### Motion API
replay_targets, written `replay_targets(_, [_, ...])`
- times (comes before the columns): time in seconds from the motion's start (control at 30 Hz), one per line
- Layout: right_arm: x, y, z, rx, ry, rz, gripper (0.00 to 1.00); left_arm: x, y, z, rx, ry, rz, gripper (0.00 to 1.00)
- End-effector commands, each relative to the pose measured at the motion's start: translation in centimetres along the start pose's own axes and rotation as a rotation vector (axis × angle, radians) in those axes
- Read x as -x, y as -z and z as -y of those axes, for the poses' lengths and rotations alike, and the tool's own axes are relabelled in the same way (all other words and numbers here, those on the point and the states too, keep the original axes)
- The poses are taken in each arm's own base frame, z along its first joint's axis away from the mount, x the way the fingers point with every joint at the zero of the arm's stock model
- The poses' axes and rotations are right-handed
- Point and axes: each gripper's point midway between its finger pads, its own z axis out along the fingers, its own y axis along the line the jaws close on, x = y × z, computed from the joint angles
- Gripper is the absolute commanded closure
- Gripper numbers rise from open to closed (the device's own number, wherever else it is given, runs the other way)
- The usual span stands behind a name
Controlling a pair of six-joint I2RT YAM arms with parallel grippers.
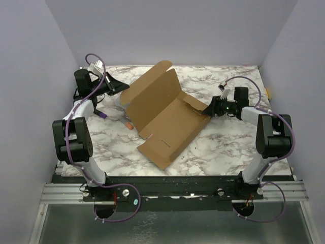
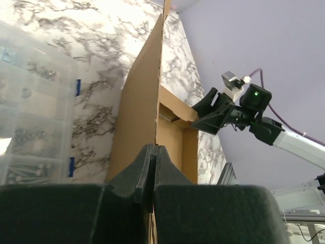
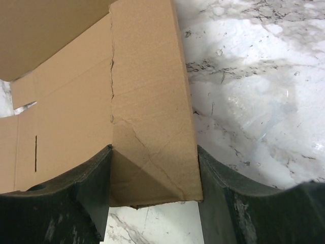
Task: Fold the paper box
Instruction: Fold the paper box at the center of the board.
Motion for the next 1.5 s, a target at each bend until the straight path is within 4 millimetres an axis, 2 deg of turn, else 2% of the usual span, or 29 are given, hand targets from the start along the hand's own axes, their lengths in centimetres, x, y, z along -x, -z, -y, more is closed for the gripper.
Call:
replay_targets(0.0, [0.2, -0.5, -0.5, 0.031, -0.038, -0.004, 0.41, -0.9, 0.1, 3.1, -0.047, -0.058, -0.010, 1.00])
replay_targets(0.13, [-0.1, -0.7, -0.4, 0.030, -0.049, -0.009, 0.40, -1.5, 0.2, 4.6, -0.062, -0.070, -0.014, 1.00])
replay_targets(0.4, [-0.7, -1.0, 0.3, 0.047, -0.128, -0.013, 0.40, -1.0, 1.4, 8.8, -0.097, -0.117, 0.025, 1.00])
replay_targets(0.57, [-0.9, -0.9, -0.1, 0.085, -0.161, -0.001, 0.39, -1.3, 1.7, 10.2, -0.113, -0.131, 0.029, 1.00])
replay_targets(0.97, [-0.7, -1.4, 0.1, 0.111, -0.182, 0.028, 0.37, -2.6, 1.9, 11.2, -0.115, -0.112, 0.034, 1.00])
replay_targets(1.2, [-1.4, -2.3, 0.9, 0.114, -0.230, 0.010, 0.34, -3.6, 1.9, 10.5, -0.111, -0.088, 0.022, 1.00])
replay_targets(1.47, [-1.0, -2.3, 0.4, 0.148, -0.238, 0.021, 0.31, -4.2, 2.0, 11.8, -0.137, -0.092, 0.006, 1.00])
